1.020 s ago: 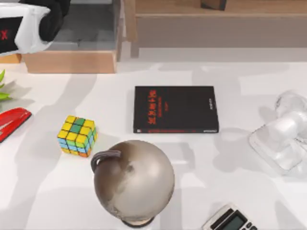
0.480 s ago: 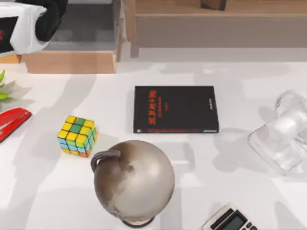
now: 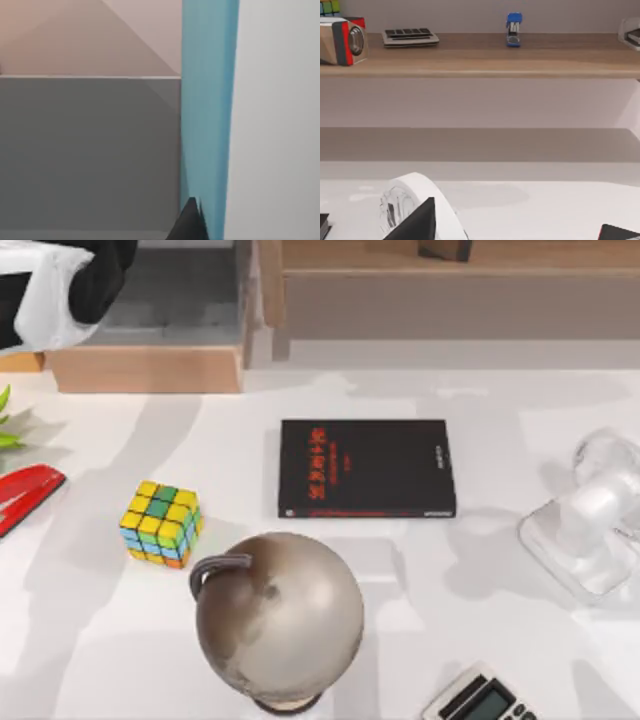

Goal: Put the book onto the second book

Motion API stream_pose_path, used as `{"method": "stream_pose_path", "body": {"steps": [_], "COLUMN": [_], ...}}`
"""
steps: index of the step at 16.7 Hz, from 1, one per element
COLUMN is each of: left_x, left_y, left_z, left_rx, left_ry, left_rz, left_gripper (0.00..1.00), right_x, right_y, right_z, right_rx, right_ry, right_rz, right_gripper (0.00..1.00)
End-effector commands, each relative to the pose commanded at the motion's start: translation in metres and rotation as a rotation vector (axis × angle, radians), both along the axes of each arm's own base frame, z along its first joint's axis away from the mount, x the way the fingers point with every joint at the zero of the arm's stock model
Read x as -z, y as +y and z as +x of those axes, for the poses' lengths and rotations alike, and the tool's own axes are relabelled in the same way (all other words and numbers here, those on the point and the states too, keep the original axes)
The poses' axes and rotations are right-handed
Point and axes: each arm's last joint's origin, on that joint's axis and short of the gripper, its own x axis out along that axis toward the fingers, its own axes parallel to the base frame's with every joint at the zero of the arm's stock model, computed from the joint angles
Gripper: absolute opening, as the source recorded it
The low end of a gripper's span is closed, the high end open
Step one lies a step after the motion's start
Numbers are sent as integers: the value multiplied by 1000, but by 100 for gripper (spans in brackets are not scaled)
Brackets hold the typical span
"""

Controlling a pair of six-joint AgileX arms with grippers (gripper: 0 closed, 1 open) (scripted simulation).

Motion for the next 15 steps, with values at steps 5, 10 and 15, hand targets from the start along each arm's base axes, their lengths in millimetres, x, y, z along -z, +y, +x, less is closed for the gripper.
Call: {"method": "stream_pose_path", "body": {"steps": [5,10,15], "left_x": [-67,-130,-128], "left_y": [-17,-52,-98], "left_z": [-47,-124,-177], "left_rx": [-26,-21,47], "left_ry": [-117,-217,-159], "left_rz": [86,222,475], "left_gripper": [0,0,0], "right_x": [0,0,0], "right_y": [0,0,0], "right_z": [0,0,0], "right_rx": [0,0,0], "right_ry": [0,0,0], "right_rz": [0,0,0], "right_gripper": [100,100,100]}}
